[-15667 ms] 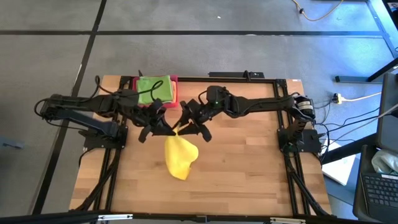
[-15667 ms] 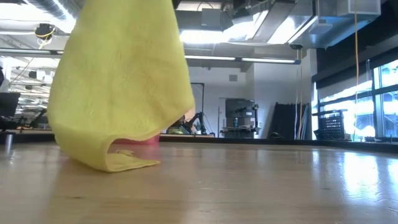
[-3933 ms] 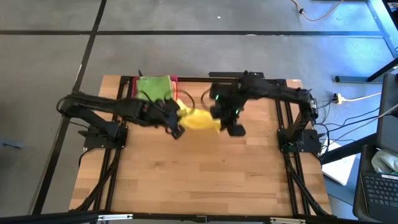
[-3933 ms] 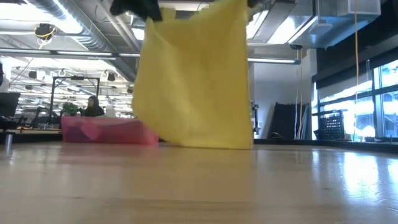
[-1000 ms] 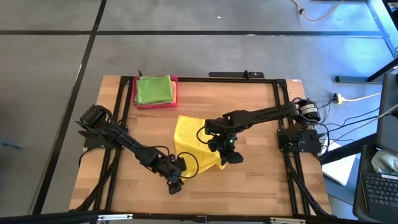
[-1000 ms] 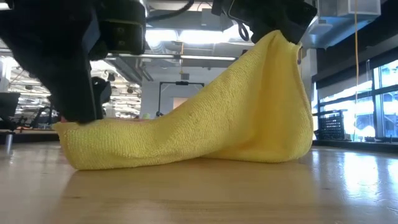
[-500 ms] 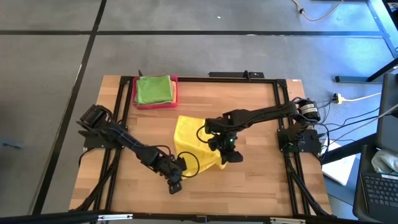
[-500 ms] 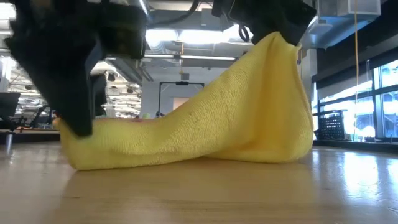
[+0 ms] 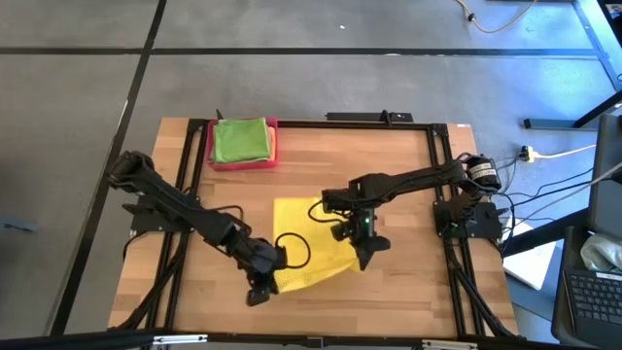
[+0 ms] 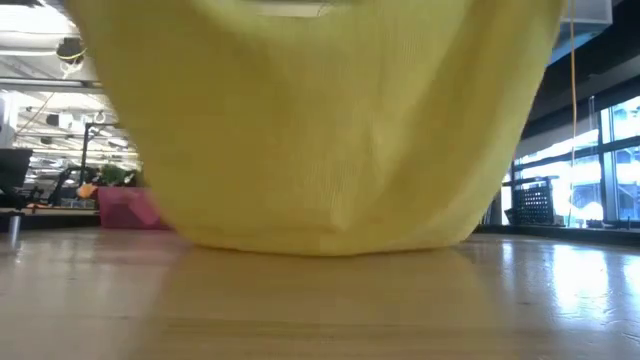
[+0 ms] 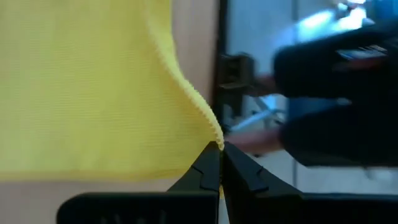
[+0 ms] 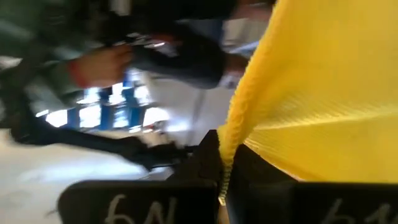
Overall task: Fold microfiber towels
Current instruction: Fold the yellow microfiber towel
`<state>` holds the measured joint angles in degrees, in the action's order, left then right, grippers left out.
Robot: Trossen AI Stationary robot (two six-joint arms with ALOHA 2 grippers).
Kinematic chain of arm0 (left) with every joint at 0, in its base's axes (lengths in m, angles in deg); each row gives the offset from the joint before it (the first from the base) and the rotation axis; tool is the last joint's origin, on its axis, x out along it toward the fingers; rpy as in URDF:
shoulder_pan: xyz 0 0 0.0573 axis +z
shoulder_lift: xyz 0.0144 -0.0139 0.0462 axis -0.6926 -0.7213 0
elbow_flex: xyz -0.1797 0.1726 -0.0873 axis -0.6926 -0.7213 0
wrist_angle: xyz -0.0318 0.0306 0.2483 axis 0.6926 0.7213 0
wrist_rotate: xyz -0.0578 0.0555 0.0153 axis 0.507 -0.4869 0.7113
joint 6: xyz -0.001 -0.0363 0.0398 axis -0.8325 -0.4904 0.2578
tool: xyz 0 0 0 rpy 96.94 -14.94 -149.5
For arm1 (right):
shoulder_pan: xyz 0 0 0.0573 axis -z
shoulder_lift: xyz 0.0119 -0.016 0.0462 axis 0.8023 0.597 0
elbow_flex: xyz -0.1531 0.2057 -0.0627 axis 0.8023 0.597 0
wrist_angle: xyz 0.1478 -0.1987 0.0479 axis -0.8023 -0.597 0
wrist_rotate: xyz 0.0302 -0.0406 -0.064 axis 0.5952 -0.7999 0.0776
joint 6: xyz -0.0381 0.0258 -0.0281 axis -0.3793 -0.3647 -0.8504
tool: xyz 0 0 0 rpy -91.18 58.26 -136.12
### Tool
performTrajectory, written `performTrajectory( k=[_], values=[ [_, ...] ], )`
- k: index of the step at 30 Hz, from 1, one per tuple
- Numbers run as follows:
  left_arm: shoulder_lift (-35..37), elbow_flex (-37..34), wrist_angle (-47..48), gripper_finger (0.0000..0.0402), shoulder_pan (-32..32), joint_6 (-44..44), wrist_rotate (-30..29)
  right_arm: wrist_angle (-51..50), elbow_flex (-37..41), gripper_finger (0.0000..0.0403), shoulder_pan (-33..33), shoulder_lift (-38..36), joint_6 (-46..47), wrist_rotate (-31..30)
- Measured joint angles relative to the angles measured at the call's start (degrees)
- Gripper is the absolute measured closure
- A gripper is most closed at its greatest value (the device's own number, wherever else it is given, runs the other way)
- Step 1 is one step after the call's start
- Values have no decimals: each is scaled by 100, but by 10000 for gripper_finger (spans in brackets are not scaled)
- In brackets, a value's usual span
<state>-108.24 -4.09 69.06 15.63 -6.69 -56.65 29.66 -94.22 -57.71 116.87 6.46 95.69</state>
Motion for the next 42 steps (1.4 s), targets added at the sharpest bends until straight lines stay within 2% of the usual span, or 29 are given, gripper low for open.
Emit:
performTrajectory(
  k=[3, 7, 16, 19, 24, 29, 33, 42],
  values=[
    [237, 26, 109, 401, 0, 158, 144, -26, 0, 398, -103, -2, -1, 469],
    [361, 21, 709, 401, 225, 803, -15, 8, 0, 398, -125, -2, -44, 297],
    [306, 13, 1705, 401, 1046, 2223, -267, 26, 0, 393, 152, -2, -159, -1323],
    [306, 13, 1927, 401, 1345, 2557, -360, -230, 1, 390, 203, -2, -158, -1693],
    [306, 13, 1960, 401, 1754, 2956, -418, -671, 0, 389, 210, -2, -358, -2792],
    [119, 4, 1986, 401, 1996, 3253, -409, -655, 0, 391, 225, -2, -479, -3730],
    [-214, 4, 1947, 401, 2069, 3422, -431, -638, 0, 388, 303, -2, -484, -4034],
    [-797, 4, 1868, 402, 2109, 3390, -702, -401, 151, 376, 517, 33, -940, -4197]
  ],
)
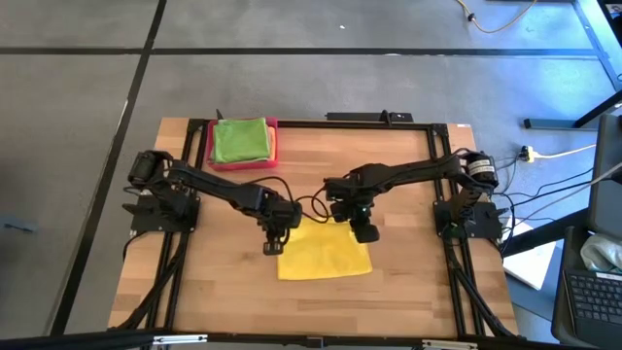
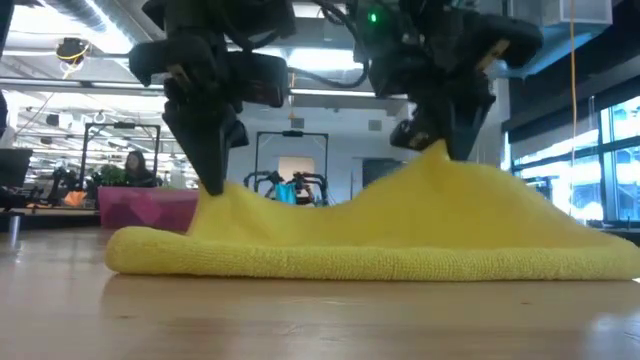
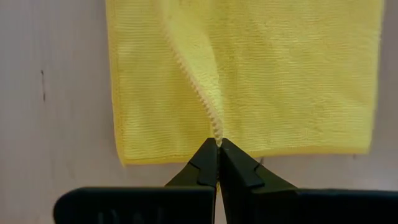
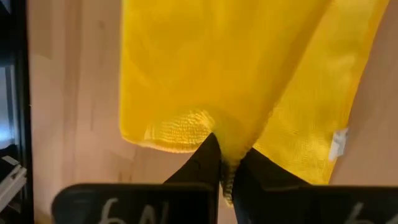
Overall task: Fold microfiber towels
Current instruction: Fold the yellow microfiber towel
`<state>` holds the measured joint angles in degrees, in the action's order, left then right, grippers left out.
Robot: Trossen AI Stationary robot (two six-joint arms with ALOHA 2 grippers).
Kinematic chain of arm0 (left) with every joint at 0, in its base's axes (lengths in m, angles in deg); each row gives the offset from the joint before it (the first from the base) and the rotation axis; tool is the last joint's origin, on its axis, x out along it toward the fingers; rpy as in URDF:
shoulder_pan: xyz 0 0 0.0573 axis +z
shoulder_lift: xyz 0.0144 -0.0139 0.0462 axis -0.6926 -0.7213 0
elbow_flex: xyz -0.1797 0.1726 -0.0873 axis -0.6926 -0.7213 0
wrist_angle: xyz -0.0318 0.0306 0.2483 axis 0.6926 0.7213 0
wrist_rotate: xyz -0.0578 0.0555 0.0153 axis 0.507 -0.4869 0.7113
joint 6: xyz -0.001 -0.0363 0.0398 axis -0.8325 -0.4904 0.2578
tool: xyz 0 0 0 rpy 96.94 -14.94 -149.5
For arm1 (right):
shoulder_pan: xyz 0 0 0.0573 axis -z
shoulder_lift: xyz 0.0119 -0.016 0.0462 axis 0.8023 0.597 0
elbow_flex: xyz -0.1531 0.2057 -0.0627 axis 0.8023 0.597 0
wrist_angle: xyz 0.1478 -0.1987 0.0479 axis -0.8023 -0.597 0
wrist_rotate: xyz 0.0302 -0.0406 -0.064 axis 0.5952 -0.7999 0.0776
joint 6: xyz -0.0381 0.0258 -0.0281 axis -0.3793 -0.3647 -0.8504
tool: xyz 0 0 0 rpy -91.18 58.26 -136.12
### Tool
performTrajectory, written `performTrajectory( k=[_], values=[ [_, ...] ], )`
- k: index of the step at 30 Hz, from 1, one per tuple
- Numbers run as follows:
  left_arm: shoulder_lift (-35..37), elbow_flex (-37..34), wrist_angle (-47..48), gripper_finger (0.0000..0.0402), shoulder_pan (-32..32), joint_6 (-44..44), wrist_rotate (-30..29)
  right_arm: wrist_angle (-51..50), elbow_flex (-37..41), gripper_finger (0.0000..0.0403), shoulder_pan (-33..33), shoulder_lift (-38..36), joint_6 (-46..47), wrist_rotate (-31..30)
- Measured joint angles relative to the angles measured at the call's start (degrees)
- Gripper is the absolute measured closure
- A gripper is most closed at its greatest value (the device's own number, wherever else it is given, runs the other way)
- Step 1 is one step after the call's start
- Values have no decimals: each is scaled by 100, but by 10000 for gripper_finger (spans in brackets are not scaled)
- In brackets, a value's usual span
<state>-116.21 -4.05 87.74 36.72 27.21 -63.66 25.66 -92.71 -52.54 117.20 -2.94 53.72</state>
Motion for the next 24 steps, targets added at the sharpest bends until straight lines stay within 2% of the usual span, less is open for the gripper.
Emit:
performTrajectory(
  k=[8, 15, 20, 24],
  values=[
    [-22, 0, -46, 402, 31, -15, -634, 304, 718, 375, 111, 4, 21, -37],
    [-22, 0, -52, 402, 129, -28, -685, 577, 1068, 375, 108, 4, 35, -41],
    [-22, 0, 67, 402, 186, -233, -686, 549, 1084, 383, 142, -2, 295, -575],
    [-22, 0, 84, 402, 186, -270, -686, 573, 1084, 395, 231, -7, 325, -603]
  ],
)
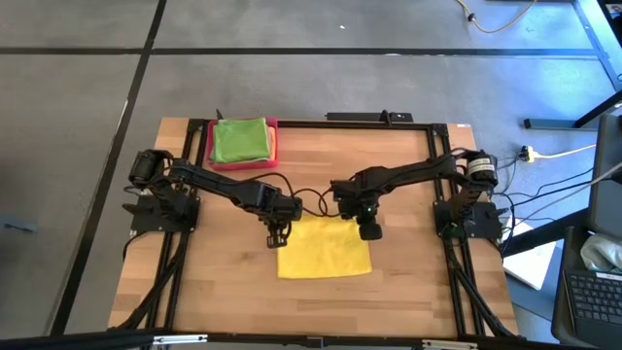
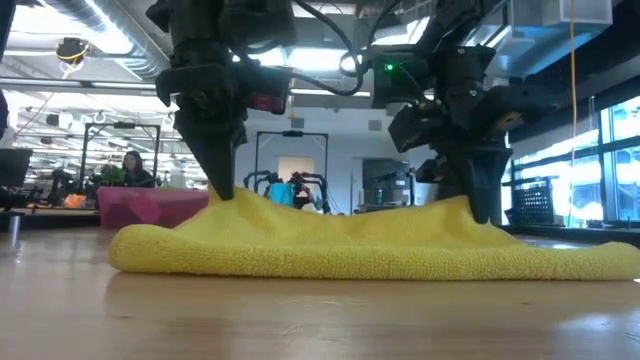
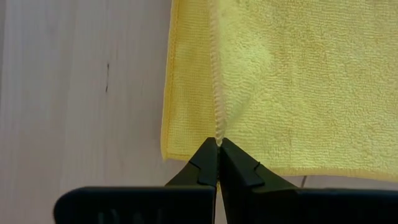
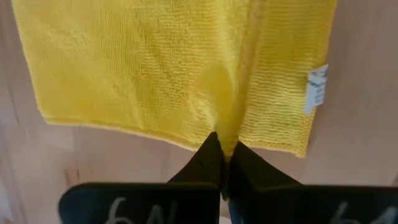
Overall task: Fold microfiber towels
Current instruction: Fold the yellow microfiber towel
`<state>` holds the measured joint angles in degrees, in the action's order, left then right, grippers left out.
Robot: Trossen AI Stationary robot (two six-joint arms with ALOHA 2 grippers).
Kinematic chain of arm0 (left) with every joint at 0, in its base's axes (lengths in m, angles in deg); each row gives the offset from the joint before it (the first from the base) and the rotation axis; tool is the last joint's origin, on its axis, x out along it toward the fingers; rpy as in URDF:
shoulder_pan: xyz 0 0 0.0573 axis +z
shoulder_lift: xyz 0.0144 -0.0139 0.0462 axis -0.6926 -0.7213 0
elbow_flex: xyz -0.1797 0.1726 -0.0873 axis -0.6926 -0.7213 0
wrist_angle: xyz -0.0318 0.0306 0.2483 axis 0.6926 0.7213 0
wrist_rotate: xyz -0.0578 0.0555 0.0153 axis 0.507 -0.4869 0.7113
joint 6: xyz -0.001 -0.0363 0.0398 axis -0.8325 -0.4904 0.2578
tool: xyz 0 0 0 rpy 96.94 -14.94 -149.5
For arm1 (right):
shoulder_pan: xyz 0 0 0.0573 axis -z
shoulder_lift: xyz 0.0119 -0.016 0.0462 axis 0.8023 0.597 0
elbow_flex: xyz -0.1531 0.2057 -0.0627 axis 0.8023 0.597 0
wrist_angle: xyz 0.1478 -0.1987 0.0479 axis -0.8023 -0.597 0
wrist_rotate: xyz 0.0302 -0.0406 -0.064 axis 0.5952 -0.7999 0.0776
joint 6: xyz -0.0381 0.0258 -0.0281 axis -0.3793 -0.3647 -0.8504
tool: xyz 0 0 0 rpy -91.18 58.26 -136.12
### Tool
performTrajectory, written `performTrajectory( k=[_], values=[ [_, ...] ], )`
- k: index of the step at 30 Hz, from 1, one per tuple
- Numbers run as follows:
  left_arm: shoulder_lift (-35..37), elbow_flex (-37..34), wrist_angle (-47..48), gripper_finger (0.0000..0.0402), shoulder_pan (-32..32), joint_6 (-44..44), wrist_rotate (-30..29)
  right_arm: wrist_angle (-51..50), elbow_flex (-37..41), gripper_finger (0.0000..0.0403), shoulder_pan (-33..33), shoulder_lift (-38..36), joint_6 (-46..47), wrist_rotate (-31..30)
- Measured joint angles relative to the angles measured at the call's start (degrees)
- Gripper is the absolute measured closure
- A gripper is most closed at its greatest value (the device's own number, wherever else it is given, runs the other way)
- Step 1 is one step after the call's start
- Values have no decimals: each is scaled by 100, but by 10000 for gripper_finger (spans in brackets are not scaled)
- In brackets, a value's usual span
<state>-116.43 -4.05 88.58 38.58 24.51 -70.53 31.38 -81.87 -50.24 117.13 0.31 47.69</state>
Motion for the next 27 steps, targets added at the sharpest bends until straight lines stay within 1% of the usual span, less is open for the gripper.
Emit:
performTrajectory(
  k=[3, 8, 14, 16, 20, 22, 27],
  values=[
    [0, 0, 27, 402, 0, -3, -2, 85, 0, 396, 80, 0, 2, -13],
    [0, 0, 156, 402, -8, -57, -2, 58, 0, 384, 218, 0, 31, -96],
    [0, 0, 237, 402, -71, -194, -48, -12, 0, 397, 335, -2, 155, -178],
    [0, 0, 246, 402, -90, -192, -204, 79, 0, 394, 353, -2, 160, -271],
    [0, 0, 246, 402, -87, -198, -807, 292, 0, 379, 354, -7, 173, -713],
    [0, 0, 248, 402, -69, -198, -1061, 473, 0, 376, 354, -7, 164, -764],
    [0, 2, 268, 398, 0, -230, -1118, 851, 0, 373, 374, -7, 374, -830]
  ],
)
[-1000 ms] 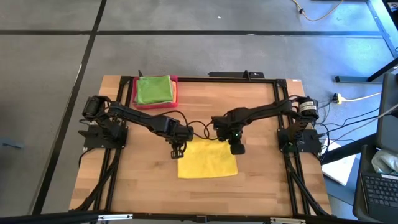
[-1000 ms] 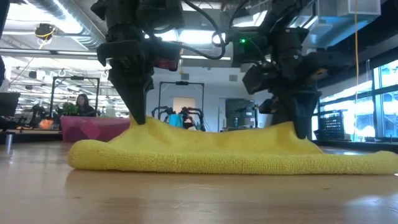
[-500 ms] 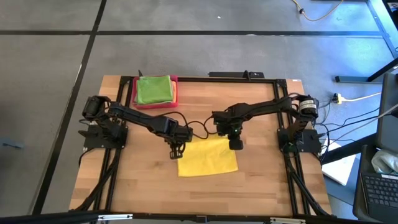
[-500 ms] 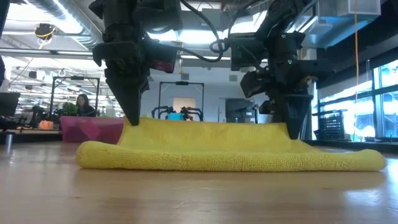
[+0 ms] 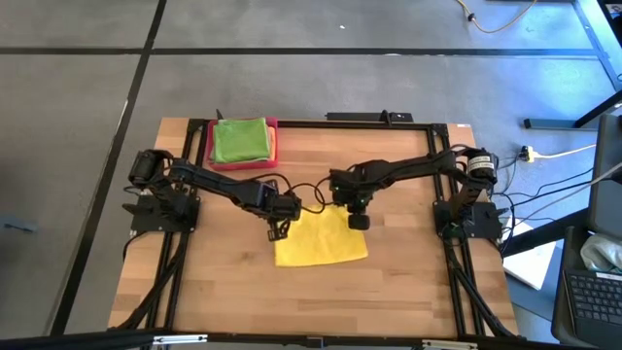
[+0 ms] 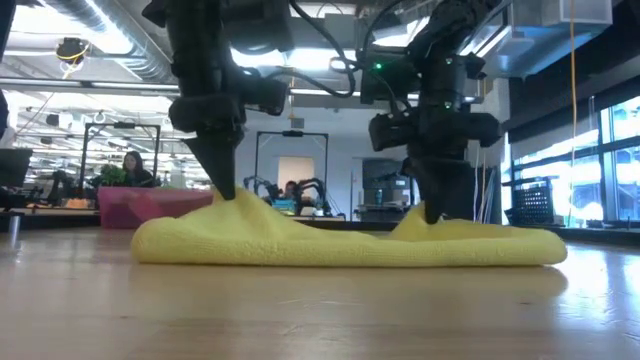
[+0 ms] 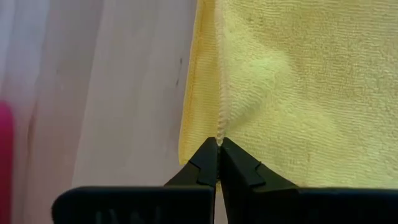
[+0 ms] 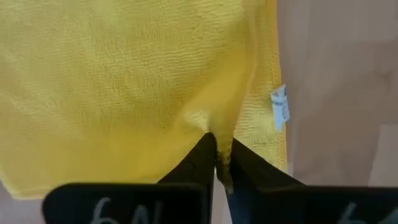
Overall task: Fold microfiber towels
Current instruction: Fold the yellow microfiber towel
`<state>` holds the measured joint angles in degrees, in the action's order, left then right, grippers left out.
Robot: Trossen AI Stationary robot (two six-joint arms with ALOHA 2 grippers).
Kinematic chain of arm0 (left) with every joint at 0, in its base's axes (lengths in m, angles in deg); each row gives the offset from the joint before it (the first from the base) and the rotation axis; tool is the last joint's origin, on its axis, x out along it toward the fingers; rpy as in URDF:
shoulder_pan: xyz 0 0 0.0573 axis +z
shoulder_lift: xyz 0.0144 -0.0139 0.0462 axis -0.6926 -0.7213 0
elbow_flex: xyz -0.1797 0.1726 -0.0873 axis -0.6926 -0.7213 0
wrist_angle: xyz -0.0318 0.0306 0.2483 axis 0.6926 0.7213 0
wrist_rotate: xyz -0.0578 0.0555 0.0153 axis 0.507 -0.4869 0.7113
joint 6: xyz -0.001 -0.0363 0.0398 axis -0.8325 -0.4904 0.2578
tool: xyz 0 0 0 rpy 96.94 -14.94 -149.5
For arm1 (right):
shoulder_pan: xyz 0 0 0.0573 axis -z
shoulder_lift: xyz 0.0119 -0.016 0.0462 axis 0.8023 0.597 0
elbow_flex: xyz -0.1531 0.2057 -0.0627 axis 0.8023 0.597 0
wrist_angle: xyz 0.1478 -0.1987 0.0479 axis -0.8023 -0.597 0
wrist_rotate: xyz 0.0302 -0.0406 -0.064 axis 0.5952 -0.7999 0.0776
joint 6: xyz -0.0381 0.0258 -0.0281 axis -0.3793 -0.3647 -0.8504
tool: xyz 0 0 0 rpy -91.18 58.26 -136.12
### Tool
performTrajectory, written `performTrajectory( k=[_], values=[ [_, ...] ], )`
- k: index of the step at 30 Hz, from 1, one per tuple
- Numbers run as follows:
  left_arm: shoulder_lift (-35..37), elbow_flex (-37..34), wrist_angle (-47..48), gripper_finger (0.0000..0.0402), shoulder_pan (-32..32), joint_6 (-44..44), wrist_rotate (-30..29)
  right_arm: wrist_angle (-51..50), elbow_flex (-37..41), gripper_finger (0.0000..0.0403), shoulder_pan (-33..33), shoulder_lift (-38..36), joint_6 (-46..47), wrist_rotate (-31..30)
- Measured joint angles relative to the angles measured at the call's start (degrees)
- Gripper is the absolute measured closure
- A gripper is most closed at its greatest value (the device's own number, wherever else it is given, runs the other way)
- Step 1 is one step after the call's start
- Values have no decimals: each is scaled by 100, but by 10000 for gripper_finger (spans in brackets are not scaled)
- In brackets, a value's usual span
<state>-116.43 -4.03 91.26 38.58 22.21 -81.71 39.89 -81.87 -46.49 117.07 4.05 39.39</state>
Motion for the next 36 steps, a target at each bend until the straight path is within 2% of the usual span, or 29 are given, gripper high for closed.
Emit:
performTrajectory(
  k=[7, 10, 15, 18, 21, 29, 36],
  values=[
    [2, 0, 345, 365, 0, -259, -126, -23, 0, 353, 114, 0, 153, -99],
    [2, 0, 437, 345, 0, -316, -128, -134, 0, 323, 205, 0, 156, -113],
    [4, 0, 759, 314, 0, -435, -128, -423, 0, 258, 332, 0, 221, -506],
    [38, 0, 1061, 303, -2, -654, -127, -724, 0, 223, 405, 0, 260, -816],
    [175, 0, 1303, 299, -42, -941, -151, -888, 0, 200, 486, -8, 262, -831],
    [817, 0, 1687, 303, -425, -1782, -646, -797, 0, 187, 521, -607, 129, -695],
    [1160, 0, 1701, 303, -974, -3219, -761, -379, -1, 187, 550, -1645, 351, -831]
  ],
)
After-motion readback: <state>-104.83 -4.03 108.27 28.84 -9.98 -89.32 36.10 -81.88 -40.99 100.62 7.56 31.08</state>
